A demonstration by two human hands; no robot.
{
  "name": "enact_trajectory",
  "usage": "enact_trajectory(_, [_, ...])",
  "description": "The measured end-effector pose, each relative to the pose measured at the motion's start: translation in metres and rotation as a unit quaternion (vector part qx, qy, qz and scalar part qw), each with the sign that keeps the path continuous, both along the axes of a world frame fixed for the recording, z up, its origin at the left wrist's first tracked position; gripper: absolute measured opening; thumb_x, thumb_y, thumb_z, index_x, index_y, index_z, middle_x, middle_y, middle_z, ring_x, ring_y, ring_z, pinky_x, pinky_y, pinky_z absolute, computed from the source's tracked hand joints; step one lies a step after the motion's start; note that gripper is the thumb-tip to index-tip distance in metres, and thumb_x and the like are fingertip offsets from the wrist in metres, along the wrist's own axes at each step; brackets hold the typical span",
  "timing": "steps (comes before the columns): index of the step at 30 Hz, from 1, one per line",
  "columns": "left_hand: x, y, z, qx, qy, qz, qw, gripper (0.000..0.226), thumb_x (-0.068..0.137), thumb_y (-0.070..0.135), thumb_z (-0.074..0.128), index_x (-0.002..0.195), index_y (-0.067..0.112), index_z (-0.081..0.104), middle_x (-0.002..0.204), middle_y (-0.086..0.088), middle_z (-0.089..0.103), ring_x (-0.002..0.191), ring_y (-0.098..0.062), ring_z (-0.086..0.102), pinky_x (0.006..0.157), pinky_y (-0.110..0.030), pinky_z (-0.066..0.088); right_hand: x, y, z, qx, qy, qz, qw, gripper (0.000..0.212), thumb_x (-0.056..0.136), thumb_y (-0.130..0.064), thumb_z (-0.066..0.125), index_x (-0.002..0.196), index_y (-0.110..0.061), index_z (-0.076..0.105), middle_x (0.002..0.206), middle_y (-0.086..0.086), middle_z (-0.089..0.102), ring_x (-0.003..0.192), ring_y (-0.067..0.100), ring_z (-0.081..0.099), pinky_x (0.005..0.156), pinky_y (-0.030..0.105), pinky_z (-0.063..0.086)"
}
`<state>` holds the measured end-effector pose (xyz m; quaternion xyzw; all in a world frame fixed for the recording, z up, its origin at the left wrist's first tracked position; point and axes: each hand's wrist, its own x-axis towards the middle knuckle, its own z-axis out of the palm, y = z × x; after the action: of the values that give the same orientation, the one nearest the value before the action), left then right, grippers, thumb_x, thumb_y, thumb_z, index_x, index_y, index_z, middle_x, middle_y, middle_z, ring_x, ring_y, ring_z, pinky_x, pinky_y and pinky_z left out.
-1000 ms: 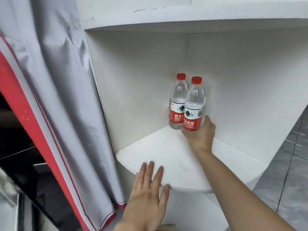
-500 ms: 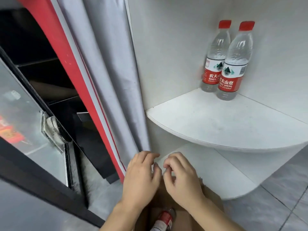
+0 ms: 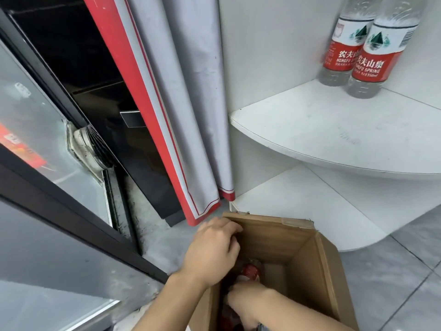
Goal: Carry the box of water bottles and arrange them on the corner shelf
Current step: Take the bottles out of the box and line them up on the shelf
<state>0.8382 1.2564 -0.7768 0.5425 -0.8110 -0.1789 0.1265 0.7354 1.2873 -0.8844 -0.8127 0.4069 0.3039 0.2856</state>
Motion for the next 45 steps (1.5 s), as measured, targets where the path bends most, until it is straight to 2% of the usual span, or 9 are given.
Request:
enact_trajectory(3, [-0.001,-0.003,-0.002,-0.002,-0.014,-0.002,1.0,0.037,0.086,0.023,0.045,0.118,0.025,0.064,0.118,0.008,0.065,0.113,-0.014,0.052,0.101,-0.027,0.037,0.006,0.008,-0.004,-0.031,0.016,0.066,0.997,0.035,0.099,-0.005,0.042,0.131,0.004,0.051,0.141,0.025,0.049,0.133,0.037,0.043,0.108,0.046,0.033])
enact_trajectory(6, [-0.001,-0.003,-0.003,0.003,-0.02,-0.007,1.0,0.036,0.089,0.022,0.045,0.121,0.026,0.062,0.121,0.009,0.062,0.114,-0.013,0.049,0.102,-0.027,0.036,0.007,0.014,0.002,-0.067,0.052,0.121,0.989,0.03,0.094,-0.002,0.05,0.12,0.007,0.061,0.128,0.028,0.059,0.12,0.044,0.053,0.1,0.061,0.037])
enact_trajectory(12, [0.001,-0.005,-0.004,0.017,0.022,-0.002,1.0,0.034,0.092,0.019,0.045,0.121,0.025,0.062,0.124,0.01,0.061,0.117,-0.01,0.047,0.103,-0.023,0.033,-0.006,0.008,0.009,-0.134,-0.014,0.101,0.986,0.035,0.08,-0.012,0.062,0.108,0.009,0.06,0.108,0.031,0.065,0.098,0.043,0.063,0.085,0.05,0.046])
enact_trajectory(17, [-0.003,-0.002,-0.002,0.03,0.05,-0.002,0.998,0.038,0.089,0.025,0.038,0.118,0.026,0.063,0.12,0.012,0.062,0.116,-0.007,0.049,0.102,-0.021,0.033,-0.031,-0.012,0.027,-0.164,-0.093,-0.12,0.975,0.042,0.089,-0.031,0.051,0.12,-0.003,0.053,0.114,0.024,0.063,0.103,0.044,0.061,0.085,0.046,0.048])
enact_trajectory(25, [0.007,0.007,0.007,0.132,0.122,-0.026,0.983,0.078,0.073,0.017,0.054,0.139,0.046,0.024,0.132,0.029,0.04,0.132,-0.005,0.034,0.114,-0.027,0.03,-0.055,-0.023,0.106,-0.212,-0.274,-0.308,0.886,0.037,0.078,-0.056,0.051,0.096,-0.024,0.059,0.083,-0.001,0.071,0.083,0.026,0.067,0.072,0.036,0.052])
enact_trajectory(28, [0.009,0.01,0.009,0.154,0.111,-0.063,0.98,0.107,0.068,0.037,0.072,0.146,0.047,-0.001,0.139,0.037,0.017,0.14,0.002,0.016,0.117,-0.026,0.024,-0.065,-0.02,0.15,-0.28,-0.29,-0.329,0.854,0.04,0.078,-0.058,0.054,0.09,-0.021,0.06,0.069,-0.006,0.063,0.071,0.018,0.059,0.068,0.033,0.047])
enact_trajectory(32, [-0.003,0.009,0.016,0.117,0.22,-0.02,0.968,0.113,0.057,0.058,0.083,0.147,0.047,0.016,0.142,0.027,0.047,0.132,0.005,0.042,0.109,-0.031,0.042,-0.075,-0.016,0.2,-0.357,-0.367,-0.359,0.78,0.052,0.067,-0.063,0.053,0.082,-0.014,0.063,0.063,0.002,0.065,0.062,0.022,0.057,0.065,0.037,0.051])
enact_trajectory(38, [-0.021,0.005,0.082,-0.001,0.305,0.04,0.952,0.088,0.049,0.046,0.086,0.115,0.075,0.036,0.097,0.032,0.072,0.092,0.01,0.068,0.085,-0.023,0.057,-0.081,-0.016,0.266,-0.331,-0.519,-0.378,0.691,0.047,0.063,-0.063,0.072,0.1,-0.032,0.069,0.087,-0.016,0.075,0.084,0.006,0.07,0.08,0.027,0.056])
enact_trajectory(45, [-0.05,-0.006,0.176,-0.012,0.379,-0.001,0.925,0.055,0.062,0.017,0.091,0.105,0.035,0.064,0.09,0.016,0.077,0.084,-0.002,0.072,0.078,-0.02,0.056,-0.123,-0.016,0.285,-0.187,-0.578,-0.338,0.719,0.104,0.059,-0.025,0.091,0.143,-0.039,0.033,0.141,-0.023,0.05,0.131,0.001,0.048,0.104,0.027,0.043])
